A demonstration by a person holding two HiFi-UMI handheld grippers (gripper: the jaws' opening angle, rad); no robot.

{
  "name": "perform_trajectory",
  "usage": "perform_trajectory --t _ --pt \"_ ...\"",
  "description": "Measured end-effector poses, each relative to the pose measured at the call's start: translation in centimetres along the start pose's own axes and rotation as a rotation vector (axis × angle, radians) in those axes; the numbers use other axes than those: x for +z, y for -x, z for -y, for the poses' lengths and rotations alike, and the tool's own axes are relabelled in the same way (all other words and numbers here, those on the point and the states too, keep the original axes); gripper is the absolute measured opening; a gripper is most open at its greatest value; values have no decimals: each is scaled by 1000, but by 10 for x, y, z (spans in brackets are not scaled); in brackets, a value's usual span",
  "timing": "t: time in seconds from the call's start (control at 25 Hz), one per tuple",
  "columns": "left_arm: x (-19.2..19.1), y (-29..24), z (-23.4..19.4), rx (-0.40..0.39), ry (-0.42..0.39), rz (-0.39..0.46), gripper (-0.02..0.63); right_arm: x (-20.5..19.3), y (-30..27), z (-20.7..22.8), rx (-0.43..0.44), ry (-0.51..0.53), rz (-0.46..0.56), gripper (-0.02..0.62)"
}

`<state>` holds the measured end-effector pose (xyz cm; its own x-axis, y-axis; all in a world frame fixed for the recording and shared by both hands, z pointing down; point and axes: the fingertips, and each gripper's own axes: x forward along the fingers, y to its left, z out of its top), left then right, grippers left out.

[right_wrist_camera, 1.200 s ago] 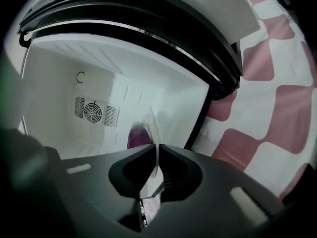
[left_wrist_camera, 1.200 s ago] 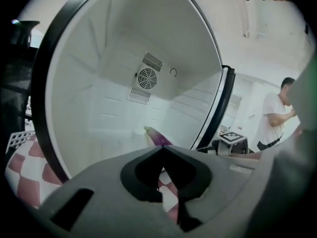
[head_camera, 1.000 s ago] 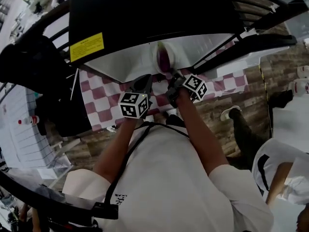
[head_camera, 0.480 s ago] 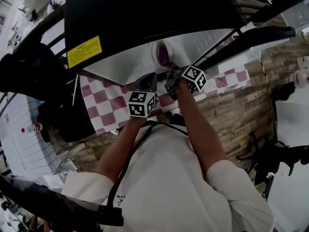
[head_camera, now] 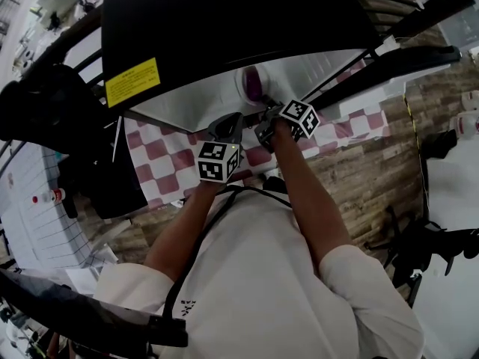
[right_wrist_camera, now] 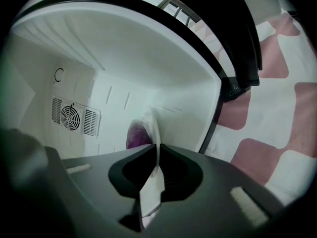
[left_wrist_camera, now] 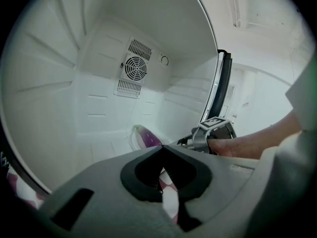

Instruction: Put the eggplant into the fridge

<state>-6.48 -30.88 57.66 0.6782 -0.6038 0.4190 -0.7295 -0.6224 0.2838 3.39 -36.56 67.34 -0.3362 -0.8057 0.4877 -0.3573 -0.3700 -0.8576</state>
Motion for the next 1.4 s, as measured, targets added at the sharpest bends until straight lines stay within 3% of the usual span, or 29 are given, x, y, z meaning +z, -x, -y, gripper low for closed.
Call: perform_trajectory --t 0.2,0.36,1.0,1.2,1.4 --pt "1 -1 0 1 -4 -1 3 5 0 -9 -10 96 -10 28" --pt "2 -1 -1 9 -1 1 3 9 1 -14 -21 158 -16 117" --pt "7 11 1 59 11 23 3 11 4 -16 -47 273 -68 137" --pt "9 15 3 78 14 29 4 12 5 -18 -44 337 -84 172" --pt "7 17 6 99 14 24 3 13 6 -16 -22 336 -98 220"
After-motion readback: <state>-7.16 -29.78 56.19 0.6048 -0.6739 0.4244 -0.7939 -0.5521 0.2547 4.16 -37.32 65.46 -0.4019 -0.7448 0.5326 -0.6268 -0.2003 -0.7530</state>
